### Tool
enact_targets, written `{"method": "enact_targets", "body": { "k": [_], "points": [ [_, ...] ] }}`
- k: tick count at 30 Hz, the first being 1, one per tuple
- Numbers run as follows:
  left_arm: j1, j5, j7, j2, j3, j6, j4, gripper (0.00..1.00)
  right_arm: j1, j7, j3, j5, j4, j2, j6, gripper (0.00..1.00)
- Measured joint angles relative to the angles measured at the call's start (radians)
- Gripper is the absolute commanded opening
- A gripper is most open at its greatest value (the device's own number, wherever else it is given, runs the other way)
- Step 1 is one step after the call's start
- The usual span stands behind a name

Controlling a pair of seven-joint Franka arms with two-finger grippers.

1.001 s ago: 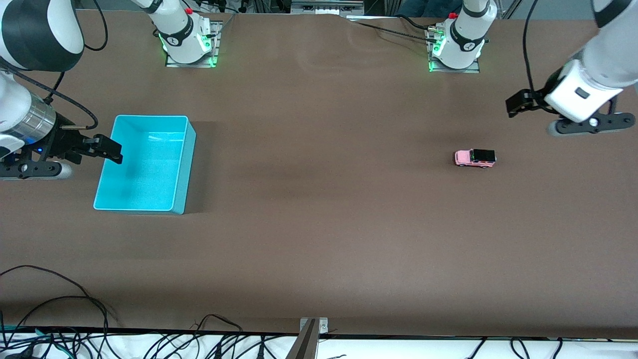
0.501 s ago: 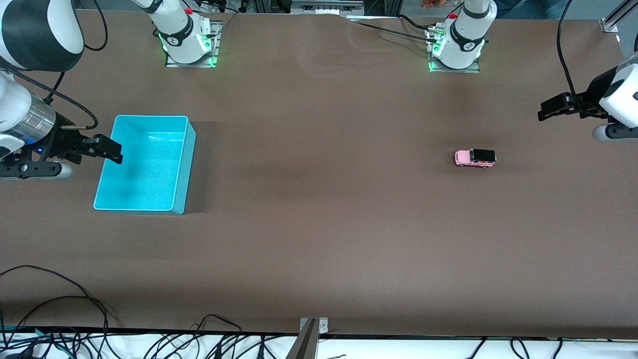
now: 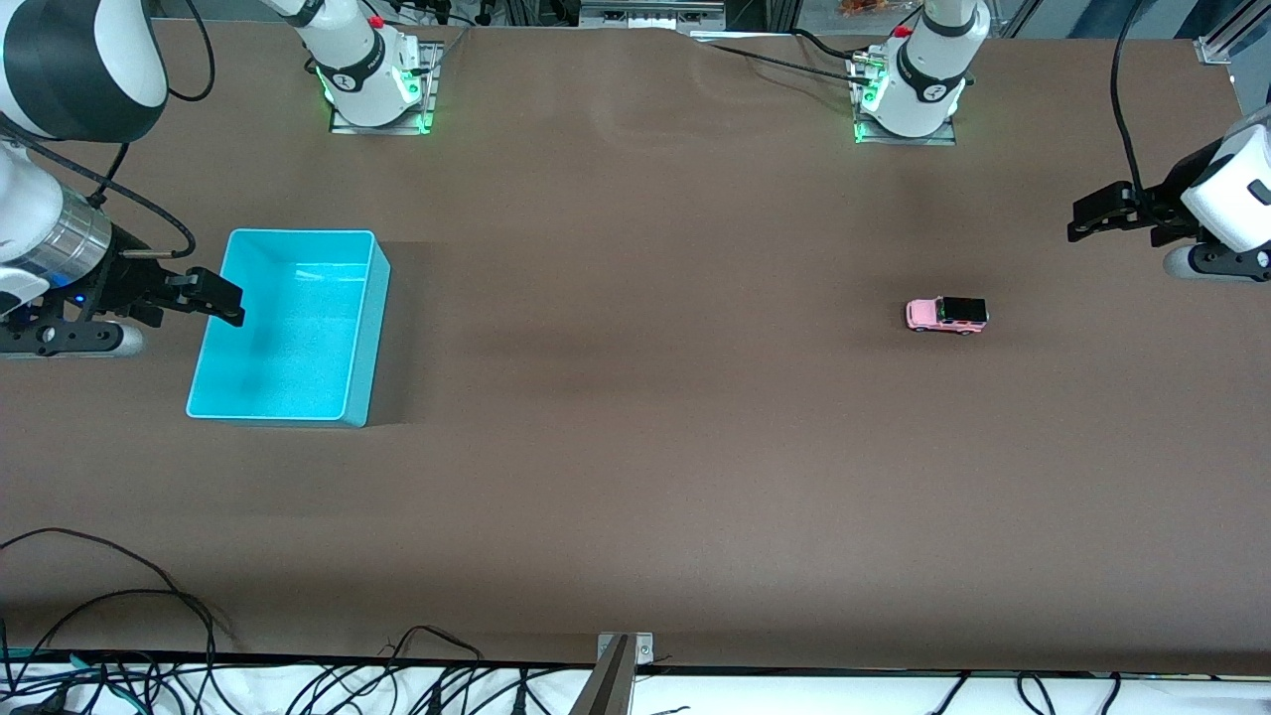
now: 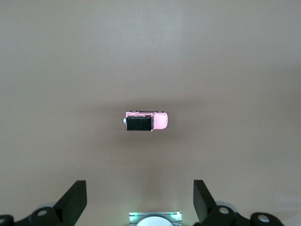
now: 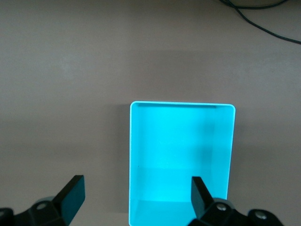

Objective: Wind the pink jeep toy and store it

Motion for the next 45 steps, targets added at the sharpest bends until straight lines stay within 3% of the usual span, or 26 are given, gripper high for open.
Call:
{"method": "enact_targets", "body": {
  "k": [10,32,45],
  "points": [
    [0.013,0.001,0.047,0.000,0.001,0.008,-0.008,1.00,0.000,0.000,0.000,0.000,0.000,0.000,0.000,1.00],
    [0.008,0.001,-0.034,0.001,-0.029,0.000,-0.008,1.00,0.000,0.000,0.000,0.000,0.000,0.000,0.000,1.00],
    [0.007,0.077,-0.035,0.078,-0.029,0.020,-0.022,1.00,0.000,0.000,0.000,0.000,0.000,0.000,0.000,1.00]
  ]
}}
